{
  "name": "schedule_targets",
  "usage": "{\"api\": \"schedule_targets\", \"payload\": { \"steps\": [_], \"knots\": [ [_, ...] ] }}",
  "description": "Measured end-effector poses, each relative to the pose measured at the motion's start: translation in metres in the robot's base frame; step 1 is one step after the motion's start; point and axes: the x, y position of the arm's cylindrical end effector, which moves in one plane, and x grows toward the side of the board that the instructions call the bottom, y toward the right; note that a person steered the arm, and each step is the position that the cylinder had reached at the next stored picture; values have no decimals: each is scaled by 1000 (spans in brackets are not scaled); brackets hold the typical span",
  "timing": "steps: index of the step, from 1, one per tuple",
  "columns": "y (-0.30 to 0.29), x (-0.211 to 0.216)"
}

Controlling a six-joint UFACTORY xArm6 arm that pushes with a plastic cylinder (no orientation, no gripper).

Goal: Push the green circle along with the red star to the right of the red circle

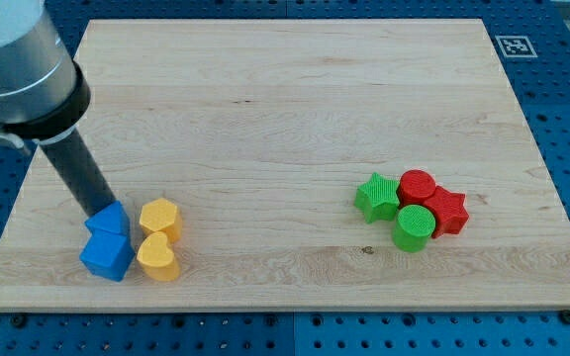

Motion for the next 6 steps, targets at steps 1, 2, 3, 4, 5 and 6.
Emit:
{"api": "schedule_targets", "payload": {
  "steps": [1,2,3,4,5,6],
  "knots": [
    [25,-53],
    [78,-83],
    [133,-59],
    [158,7],
    [196,61],
    [275,60]
  ]
}}
